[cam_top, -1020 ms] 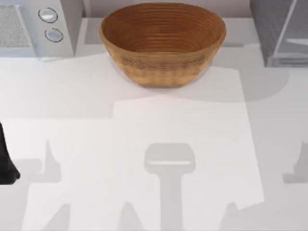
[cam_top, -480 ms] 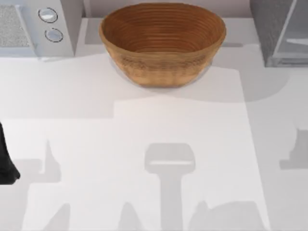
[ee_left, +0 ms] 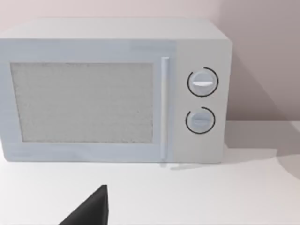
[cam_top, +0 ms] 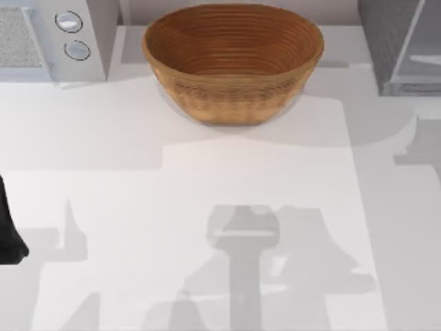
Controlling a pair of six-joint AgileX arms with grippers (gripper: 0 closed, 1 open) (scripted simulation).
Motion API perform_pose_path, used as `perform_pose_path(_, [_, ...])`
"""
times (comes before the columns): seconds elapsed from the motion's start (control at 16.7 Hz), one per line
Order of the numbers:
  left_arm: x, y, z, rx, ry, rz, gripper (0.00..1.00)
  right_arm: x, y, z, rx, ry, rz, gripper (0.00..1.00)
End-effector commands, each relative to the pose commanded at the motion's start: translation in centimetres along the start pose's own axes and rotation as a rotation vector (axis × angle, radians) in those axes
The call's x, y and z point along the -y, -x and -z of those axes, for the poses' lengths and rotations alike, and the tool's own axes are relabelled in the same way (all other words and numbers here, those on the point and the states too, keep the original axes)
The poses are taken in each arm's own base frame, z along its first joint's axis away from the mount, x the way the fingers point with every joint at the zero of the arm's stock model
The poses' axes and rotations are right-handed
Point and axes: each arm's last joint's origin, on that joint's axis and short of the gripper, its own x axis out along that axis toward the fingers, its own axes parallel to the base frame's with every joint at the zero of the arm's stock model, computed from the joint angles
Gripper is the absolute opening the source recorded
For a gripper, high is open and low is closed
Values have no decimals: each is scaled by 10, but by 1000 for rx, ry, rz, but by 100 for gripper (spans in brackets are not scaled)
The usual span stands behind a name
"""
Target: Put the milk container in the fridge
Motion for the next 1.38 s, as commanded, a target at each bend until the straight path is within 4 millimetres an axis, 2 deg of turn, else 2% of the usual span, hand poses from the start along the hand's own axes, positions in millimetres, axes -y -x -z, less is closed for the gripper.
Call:
perform_pose_path(0.12, [0,0,0,0,0,0,100,12,-40,9,-14,1,3,0])
perform_pose_path(0.24, [0,0,0,0,0,0,100,26,-78,28,-33,-1,6,0])
perform_pose_path(0.42, [0,0,0,0,0,0,100,47,-125,73,-64,-8,9,0])
perform_pose_path(0.54, [0,0,0,0,0,0,100,59,-146,106,-80,-13,10,0])
perform_pose_path(0.72, [0,0,0,0,0,0,100,73,-164,147,-91,-19,11,0])
perform_pose_path(0.84, [0,0,0,0,0,0,100,78,-170,164,-91,-20,10,0])
perform_pose_path(0.96, [0,0,0,0,0,0,100,81,-172,170,-90,-20,10,0])
perform_pose_path(1.26, [0,0,0,0,0,0,100,78,-172,172,-99,-24,6,0])
perform_pose_path(1.38, [0,0,0,0,0,0,100,78,-178,180,-127,-31,7,0])
